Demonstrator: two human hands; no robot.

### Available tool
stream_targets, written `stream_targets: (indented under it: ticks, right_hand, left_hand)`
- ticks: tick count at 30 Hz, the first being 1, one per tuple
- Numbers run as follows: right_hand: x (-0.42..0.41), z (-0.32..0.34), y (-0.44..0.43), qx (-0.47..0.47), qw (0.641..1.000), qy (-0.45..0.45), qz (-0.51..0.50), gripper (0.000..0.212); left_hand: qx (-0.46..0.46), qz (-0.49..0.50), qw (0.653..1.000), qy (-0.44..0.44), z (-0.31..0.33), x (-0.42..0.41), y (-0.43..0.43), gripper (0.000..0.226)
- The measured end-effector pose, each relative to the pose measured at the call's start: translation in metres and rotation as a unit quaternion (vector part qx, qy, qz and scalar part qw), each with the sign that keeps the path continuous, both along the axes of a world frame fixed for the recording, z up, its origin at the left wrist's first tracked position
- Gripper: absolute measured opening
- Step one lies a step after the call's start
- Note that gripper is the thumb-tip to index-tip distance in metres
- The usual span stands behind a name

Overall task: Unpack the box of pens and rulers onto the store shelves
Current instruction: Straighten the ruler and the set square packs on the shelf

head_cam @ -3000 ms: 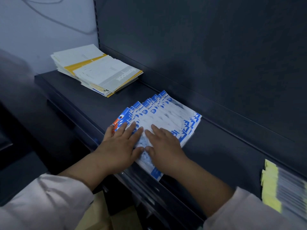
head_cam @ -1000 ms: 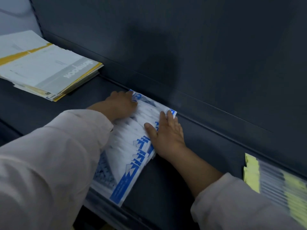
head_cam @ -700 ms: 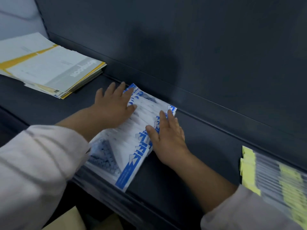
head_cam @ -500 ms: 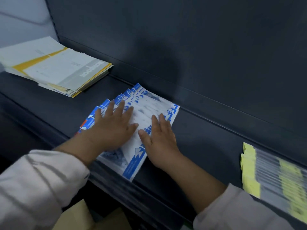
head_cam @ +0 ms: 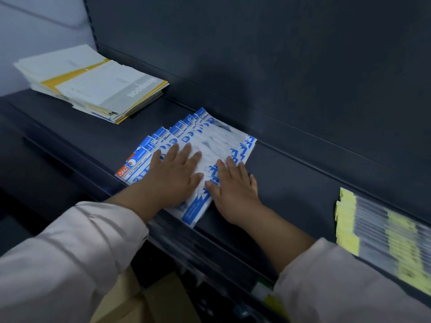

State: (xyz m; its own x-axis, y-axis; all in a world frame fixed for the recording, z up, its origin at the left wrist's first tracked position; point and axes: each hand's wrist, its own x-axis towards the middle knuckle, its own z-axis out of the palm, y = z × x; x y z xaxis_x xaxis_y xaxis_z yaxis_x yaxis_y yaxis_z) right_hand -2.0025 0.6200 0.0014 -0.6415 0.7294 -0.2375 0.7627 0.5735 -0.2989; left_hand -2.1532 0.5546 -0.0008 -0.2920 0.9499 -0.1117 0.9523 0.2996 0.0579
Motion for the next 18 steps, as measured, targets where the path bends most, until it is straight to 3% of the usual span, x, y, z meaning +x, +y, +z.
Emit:
stream_targets:
  ticks: [6,11,18]
  right_hand:
    - [0.018,0.017,-0.010,0.041,0.998,0.055,-0.005,0.061]
    - [0.049,0.032,-0.025,0.067,0.994,0.081,0.006,0.061]
    - [0.107,0.056,-0.059,0.091,0.990,0.103,0.044,0.060]
  left_hand:
    - [0.125,-0.024,0.992,0.004,0.021,0.010,-0.012,0.059]
    - [0.125,-0.009,0.992,0.008,0.042,0.032,-0.036,0.050]
    - [0.144,0.007,0.989,0.027,0.063,0.090,-0.093,0.057]
